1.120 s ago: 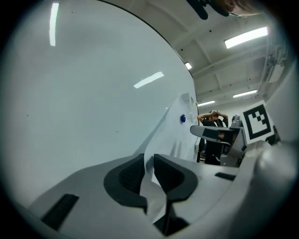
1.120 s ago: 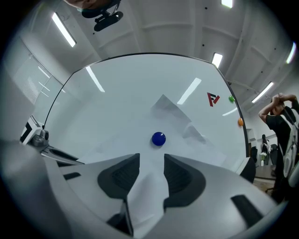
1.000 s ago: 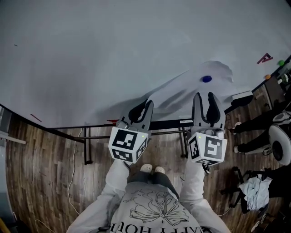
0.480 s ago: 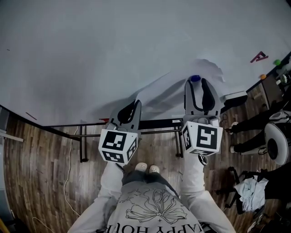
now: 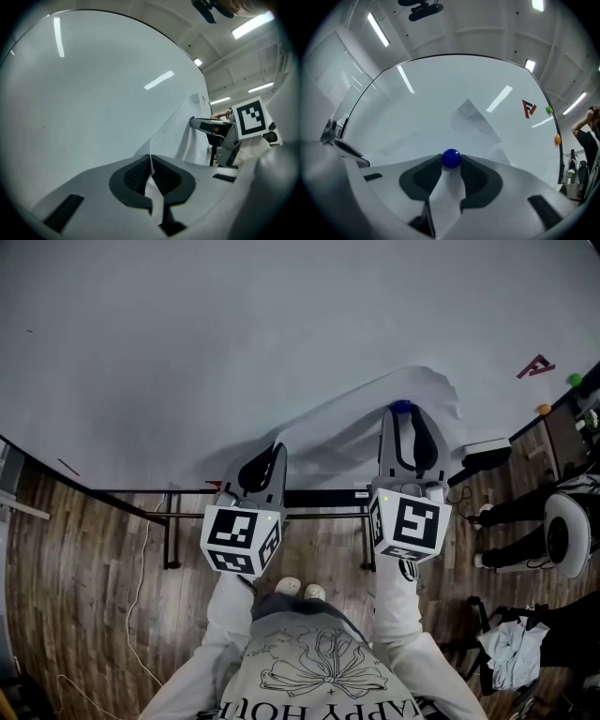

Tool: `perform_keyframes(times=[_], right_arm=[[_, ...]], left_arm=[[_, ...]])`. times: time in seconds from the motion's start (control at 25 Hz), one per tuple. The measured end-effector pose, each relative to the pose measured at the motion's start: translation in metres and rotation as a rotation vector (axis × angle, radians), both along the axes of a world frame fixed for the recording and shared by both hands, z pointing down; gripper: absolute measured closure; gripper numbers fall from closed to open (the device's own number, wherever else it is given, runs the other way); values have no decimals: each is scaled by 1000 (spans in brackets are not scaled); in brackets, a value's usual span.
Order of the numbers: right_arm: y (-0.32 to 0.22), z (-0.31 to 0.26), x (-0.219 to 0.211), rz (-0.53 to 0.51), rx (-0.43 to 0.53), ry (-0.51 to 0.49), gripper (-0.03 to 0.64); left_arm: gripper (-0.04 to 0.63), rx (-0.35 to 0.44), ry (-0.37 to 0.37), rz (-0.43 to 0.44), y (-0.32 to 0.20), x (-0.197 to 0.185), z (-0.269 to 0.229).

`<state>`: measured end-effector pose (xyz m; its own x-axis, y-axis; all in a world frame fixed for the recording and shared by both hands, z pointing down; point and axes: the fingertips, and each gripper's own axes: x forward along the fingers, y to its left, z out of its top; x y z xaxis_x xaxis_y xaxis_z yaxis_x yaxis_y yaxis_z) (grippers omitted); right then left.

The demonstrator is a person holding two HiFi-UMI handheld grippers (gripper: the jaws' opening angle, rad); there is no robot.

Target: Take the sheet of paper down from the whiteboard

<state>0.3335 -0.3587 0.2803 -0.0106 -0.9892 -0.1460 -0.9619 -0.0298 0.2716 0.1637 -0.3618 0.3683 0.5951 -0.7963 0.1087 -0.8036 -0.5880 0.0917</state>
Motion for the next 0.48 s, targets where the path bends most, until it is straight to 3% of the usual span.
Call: perform_keyframes(times=[0.24, 0.48], right_arm=[[-1, 0, -4, -17, -1, -7, 497], [12, -12, 7, -17, 43, -31, 497]], left_arm=[[589, 3, 21, -36, 0, -10, -9], [591, 18, -19, -135, -3, -37, -19]])
